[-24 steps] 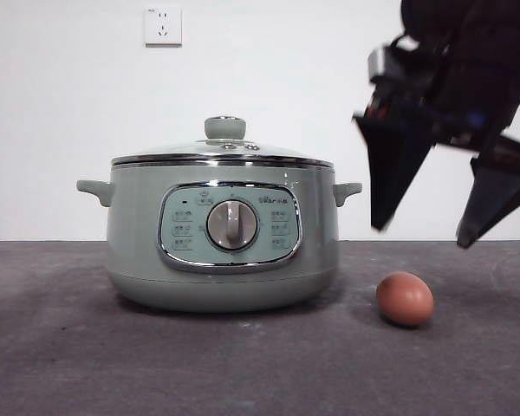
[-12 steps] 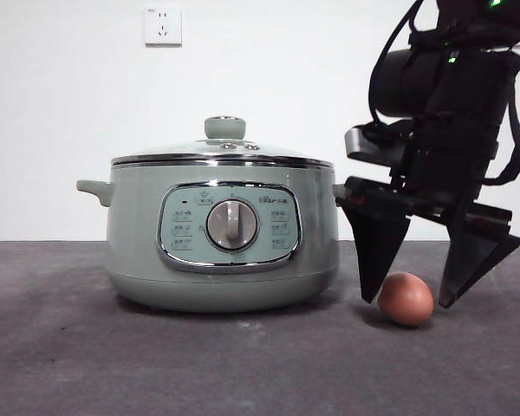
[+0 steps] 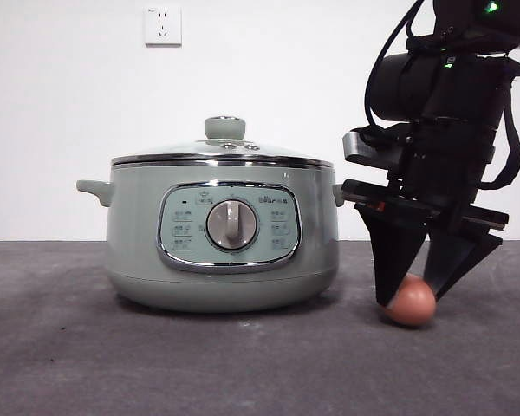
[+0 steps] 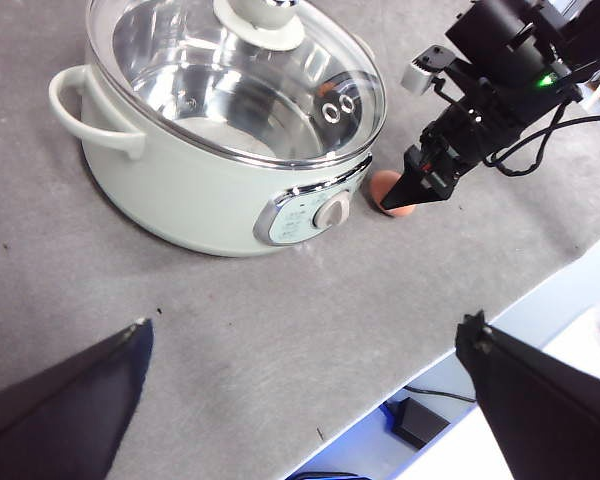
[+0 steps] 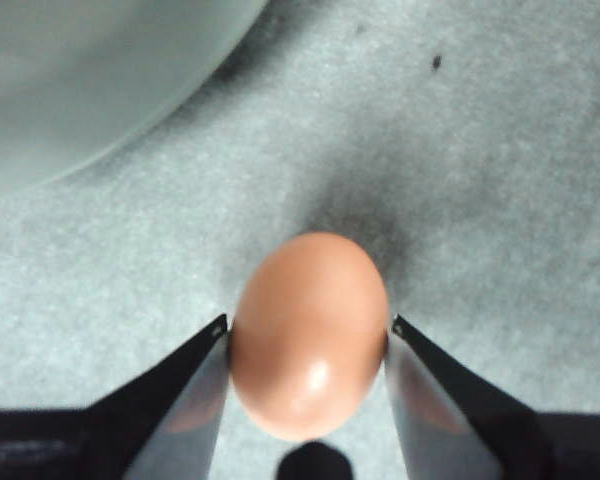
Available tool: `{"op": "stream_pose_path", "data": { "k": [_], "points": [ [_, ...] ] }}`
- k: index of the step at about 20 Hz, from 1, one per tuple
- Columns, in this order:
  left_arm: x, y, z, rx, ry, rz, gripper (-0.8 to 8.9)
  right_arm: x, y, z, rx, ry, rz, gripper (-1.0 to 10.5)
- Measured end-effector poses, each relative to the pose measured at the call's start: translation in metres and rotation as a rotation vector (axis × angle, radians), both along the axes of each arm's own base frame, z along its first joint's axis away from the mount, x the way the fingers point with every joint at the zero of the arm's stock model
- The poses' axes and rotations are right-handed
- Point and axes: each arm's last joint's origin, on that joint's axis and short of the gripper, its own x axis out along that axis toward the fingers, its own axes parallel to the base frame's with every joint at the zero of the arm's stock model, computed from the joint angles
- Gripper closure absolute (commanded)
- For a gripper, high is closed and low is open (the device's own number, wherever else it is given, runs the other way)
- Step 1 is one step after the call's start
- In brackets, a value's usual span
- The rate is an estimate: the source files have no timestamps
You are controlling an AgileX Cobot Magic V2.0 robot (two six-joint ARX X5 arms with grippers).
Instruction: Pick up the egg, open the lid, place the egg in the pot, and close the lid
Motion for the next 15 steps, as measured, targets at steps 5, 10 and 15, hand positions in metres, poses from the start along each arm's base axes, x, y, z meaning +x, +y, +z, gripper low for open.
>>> {"op": "stream_pose_path", "data": {
  "k": [5,10,15],
  "points": [
    [0.014,0.000,-0.003,-0.001,0.043,-0.003,0.92,-0.020,-0.010,0.035,0.002,-0.022,0.023,9.6],
    [0.041,-0.008,0.003,-0.004,0.048,-0.059,0.92,-0.062,-0.030,0.107,0.096,-0.245,0.048,9.6],
    [0.080,-0.034,0.027,0.047,-0.030,-0.096,0.92,-0.111,-0.054,0.155,0.177,-0.434,0.053,9.6]
  ]
}}
